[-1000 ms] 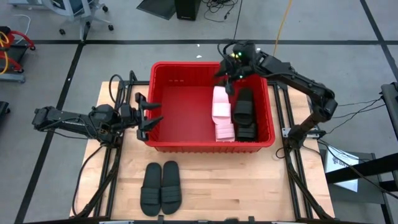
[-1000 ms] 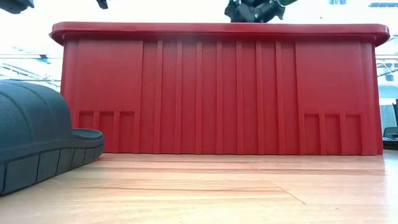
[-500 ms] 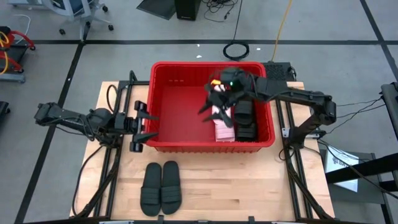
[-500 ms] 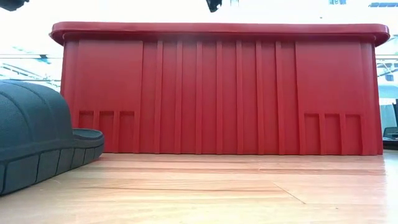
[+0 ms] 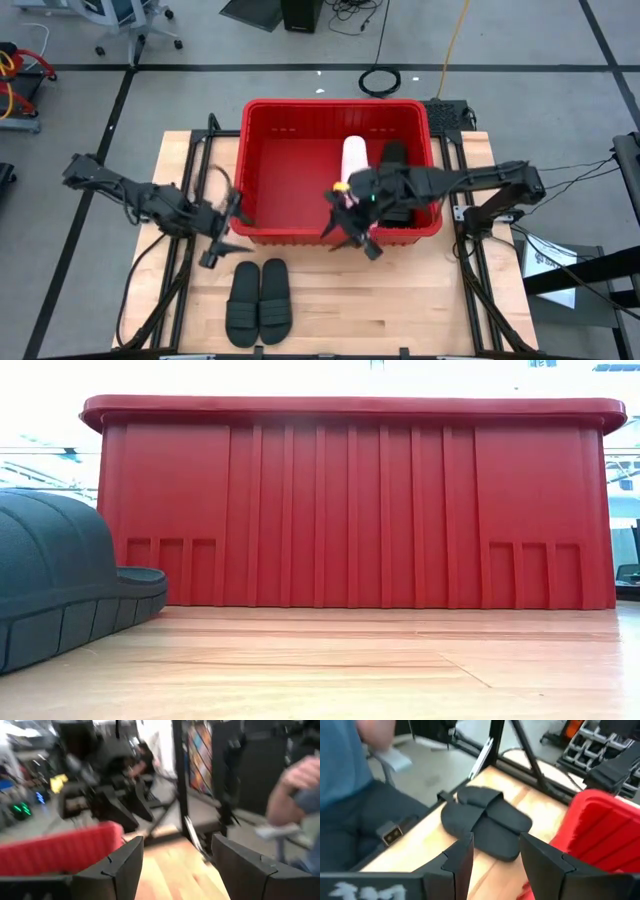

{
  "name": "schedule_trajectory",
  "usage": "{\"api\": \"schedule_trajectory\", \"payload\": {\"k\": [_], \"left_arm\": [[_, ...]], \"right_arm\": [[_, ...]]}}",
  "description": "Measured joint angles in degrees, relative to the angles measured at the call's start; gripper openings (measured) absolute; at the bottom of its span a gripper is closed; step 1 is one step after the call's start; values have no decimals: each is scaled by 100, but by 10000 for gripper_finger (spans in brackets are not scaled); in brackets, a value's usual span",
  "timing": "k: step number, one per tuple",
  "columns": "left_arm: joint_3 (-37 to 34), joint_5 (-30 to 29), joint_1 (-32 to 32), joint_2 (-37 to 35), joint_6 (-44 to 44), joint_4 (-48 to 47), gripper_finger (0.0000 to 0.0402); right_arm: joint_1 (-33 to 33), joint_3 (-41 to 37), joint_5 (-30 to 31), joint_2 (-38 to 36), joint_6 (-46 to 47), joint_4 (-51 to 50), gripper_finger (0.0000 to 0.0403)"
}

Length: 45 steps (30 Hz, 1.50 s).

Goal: Pick and place slides into bin
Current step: Put the left black slide into the red bin

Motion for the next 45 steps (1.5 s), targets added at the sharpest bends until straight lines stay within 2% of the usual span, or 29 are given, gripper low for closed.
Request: {"api": "schedule_trajectory", "payload": {"k": [3, 8, 13, 17, 21, 24, 31, 42, 45], "left_arm": [[-94, -56, -275, 202, -99, -136, 241], [-37, -685, -609, 393, -382, -50, 241], [-28, -749, -762, 396, -982, -196, 241], [-28, -325, -828, 395, -1465, -814, 241], [-28, 38, -874, 474, -2358, -1514, 241], [-28, 218, -973, 603, -3003, -1951, 241], [-28, 986, -1209, 1170, -4323, -1937, 241], [-28, 1029, -1940, 2490, -5372, -1966, 241], [-28, 1004, -2061, 2873, -5475, -1968, 241]], "right_arm": [[333, -263, 437, 2, -38, 89, 150], [765, -838, 968, 2, 26, 627, 150], [1134, -1345, 1004, 3, 385, 1205, 150], [1427, -1710, 1005, 9, 405, 1809, 150], [1658, -1795, 1003, 2, 119, 2225, 150], [1773, -1802, 1003, 2, 278, 2316, 150], [2029, -1804, 1005, 2, 691, 2162, 150], [2299, -1804, 1016, 2, 737, 2122, 150], [2327, -1804, 1207, 2, 751, 2123, 150]]}}
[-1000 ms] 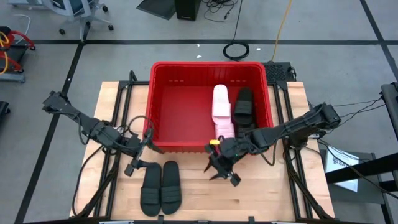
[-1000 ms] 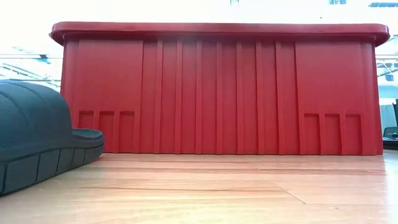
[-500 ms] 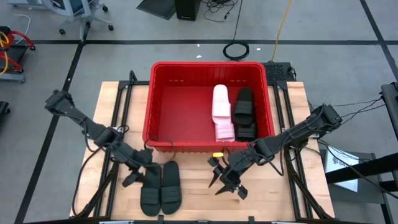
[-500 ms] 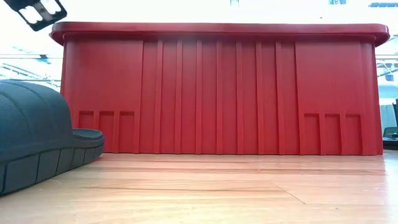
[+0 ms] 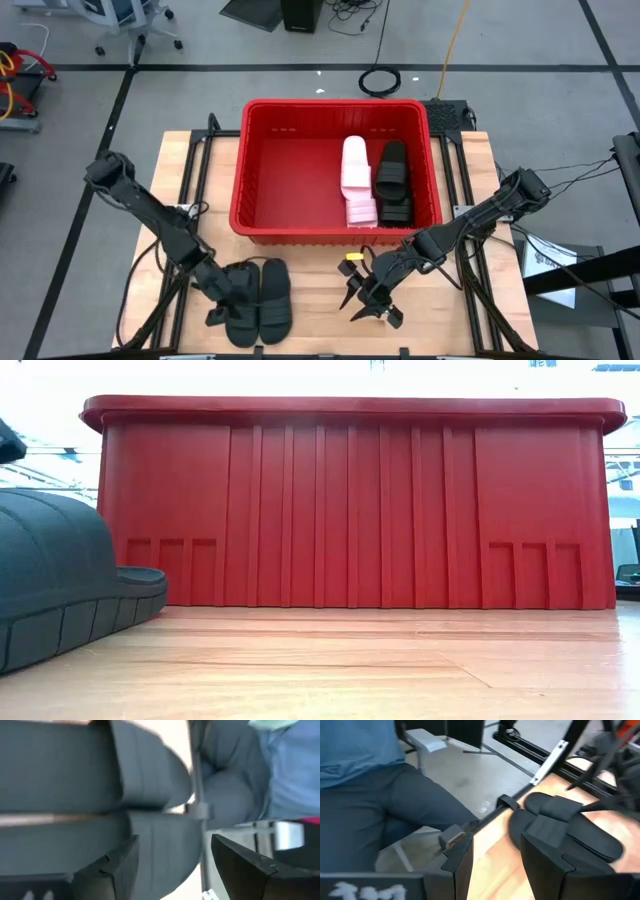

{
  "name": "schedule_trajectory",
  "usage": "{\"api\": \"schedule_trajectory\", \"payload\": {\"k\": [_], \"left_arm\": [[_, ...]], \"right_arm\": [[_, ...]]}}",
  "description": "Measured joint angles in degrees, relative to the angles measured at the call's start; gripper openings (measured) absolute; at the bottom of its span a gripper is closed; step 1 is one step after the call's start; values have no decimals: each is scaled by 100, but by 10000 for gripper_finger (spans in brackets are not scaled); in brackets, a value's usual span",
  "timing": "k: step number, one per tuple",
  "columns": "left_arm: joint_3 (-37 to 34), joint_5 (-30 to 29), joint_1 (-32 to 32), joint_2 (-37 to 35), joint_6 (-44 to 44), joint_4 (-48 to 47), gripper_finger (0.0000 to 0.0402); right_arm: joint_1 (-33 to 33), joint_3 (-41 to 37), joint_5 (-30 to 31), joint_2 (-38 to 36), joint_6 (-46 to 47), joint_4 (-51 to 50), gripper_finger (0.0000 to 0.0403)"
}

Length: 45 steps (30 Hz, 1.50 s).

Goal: Pick and place slides into bin
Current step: Put the left black slide into the red bin

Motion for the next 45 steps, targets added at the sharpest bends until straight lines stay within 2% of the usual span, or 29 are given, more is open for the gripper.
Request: {"api": "schedule_trajectory", "payload": {"k": [3, 9, 16, 28, 35, 39, 45], "left_arm": [[0, -7, -49, 323, -93, -7, 241], [0, -1, -54, 654, -110, 36, 241], [-2, 50, -36, 635, 49, -6, 241], [-2, 45, -34, 633, -210, 11, 241], [-2, -30, -34, 878, -37, 103, 239], [-2, 99, -34, 1077, 105, 421, 208], [-2, 267, -32, 1114, 244, 749, 116]], "right_arm": [[7, 0, 250, 0, -2, 3, 150], [7, 0, 239, 0, -4, 5, 150], [7, 0, 237, 0, -11, 3, 150], [7, 0, 235, 0, -11, 3, 150], [7, 0, 235, 0, -11, 3, 150], [7, 0, 235, 0, -11, 4, 150], [7, 0, 239, 0, -11, 3, 150]]}}
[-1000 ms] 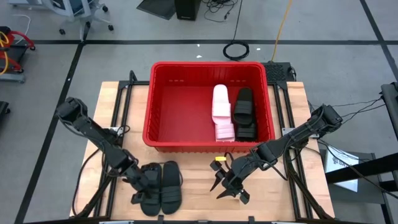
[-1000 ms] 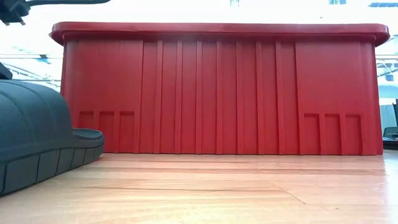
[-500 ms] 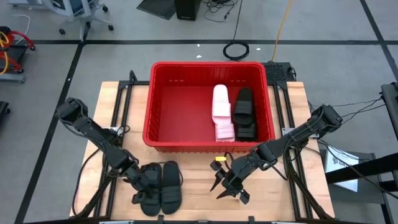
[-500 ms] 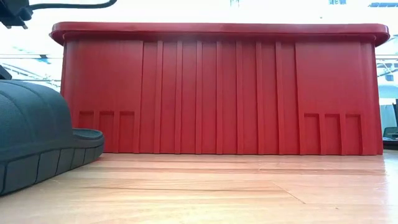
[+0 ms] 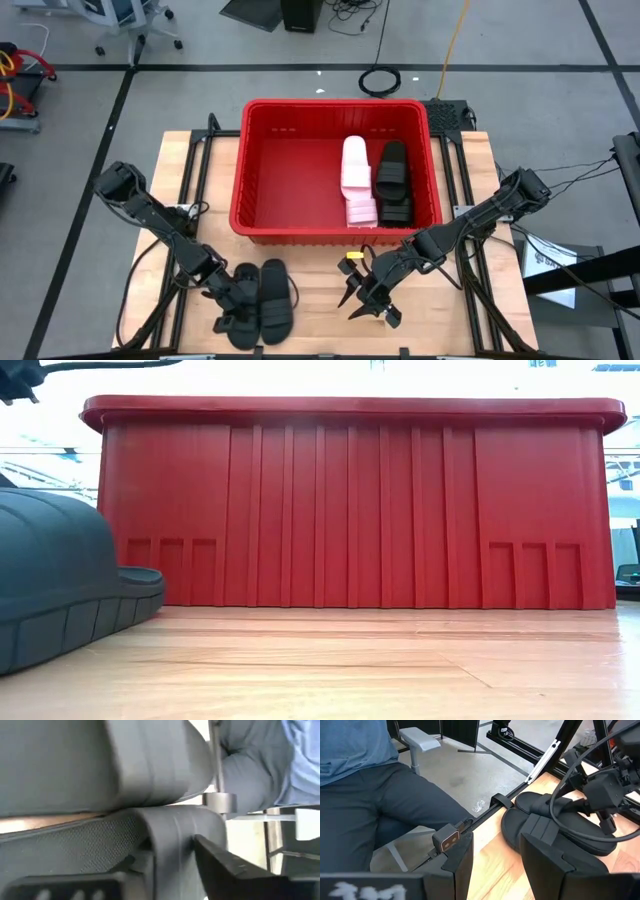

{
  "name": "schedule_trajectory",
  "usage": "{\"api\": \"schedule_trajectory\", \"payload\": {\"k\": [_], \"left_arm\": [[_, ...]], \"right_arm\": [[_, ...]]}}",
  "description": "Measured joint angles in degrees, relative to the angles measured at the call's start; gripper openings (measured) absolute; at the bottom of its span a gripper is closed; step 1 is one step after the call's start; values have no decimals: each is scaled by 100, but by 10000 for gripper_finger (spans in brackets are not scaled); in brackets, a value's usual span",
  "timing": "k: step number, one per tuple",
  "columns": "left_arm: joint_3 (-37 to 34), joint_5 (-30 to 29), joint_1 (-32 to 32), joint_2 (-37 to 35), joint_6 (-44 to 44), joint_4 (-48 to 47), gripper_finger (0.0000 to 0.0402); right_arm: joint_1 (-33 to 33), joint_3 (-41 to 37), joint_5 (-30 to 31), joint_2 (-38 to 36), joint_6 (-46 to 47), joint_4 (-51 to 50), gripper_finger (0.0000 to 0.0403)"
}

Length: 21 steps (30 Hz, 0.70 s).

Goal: Pick and place slides into bin
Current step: Put the left black slide into the red bin

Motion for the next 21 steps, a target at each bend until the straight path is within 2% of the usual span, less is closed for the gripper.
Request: {"api": "schedule_trajectory", "payload": {"k": [7, 14, 21], "left_arm": [[-2, 305, 0, -5, 413, 381, 10], [-3, 622, 7, -7, 425, 580, 19], [-9, 844, -8, -261, 454, 799, 8]], "right_arm": [[0, 0, 8, 0, 0, 2, 150], [0, 0, 13, 0, 0, 2, 150], [0, 0, 13, 0, 0, 2, 150]]}}
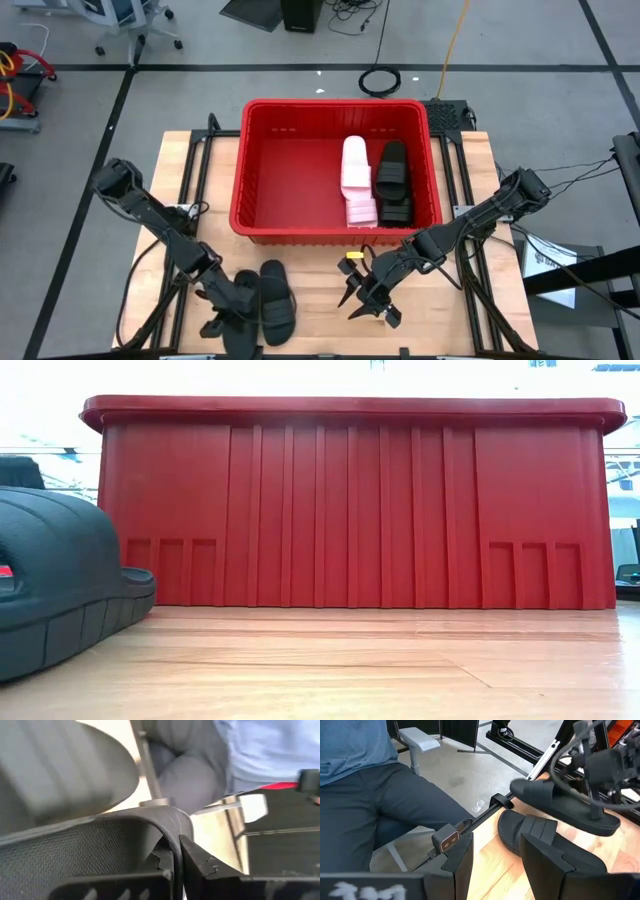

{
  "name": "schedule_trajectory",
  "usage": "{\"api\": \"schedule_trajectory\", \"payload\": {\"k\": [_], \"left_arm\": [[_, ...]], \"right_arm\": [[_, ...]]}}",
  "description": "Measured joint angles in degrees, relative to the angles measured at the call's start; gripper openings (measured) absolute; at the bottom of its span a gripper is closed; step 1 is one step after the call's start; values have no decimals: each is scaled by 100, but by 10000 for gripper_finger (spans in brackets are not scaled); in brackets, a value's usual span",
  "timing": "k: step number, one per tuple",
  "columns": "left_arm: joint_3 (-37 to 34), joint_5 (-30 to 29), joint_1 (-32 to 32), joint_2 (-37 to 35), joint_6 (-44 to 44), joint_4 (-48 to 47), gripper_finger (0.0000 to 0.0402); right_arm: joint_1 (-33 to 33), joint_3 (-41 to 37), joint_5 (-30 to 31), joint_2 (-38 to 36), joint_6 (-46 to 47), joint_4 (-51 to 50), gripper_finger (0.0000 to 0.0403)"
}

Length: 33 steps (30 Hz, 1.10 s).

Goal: Pick and place slides into bin
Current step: Put the left black slide into the red bin

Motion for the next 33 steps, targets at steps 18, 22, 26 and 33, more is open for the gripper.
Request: {"api": "schedule_trajectory", "payload": {"k": [18, 22, 26, 33], "left_arm": [[7, -428, 371, -1215, 2082, 1169, 19], [7, -645, 736, -1672, 2871, 1201, 10], [7, -681, 1183, -2228, 3533, 1178, 4], [351, -588, 2403, -3020, 3773, 86, 19]], "right_arm": [[0, 4, -20, -5, 57, 916, 150], [0, 4, 33, -102, 27, 967, 150], [-3, 4, 524, -323, -47, 1022, 150], [-58, 4, 1523, -933, -159, 752, 150]]}}
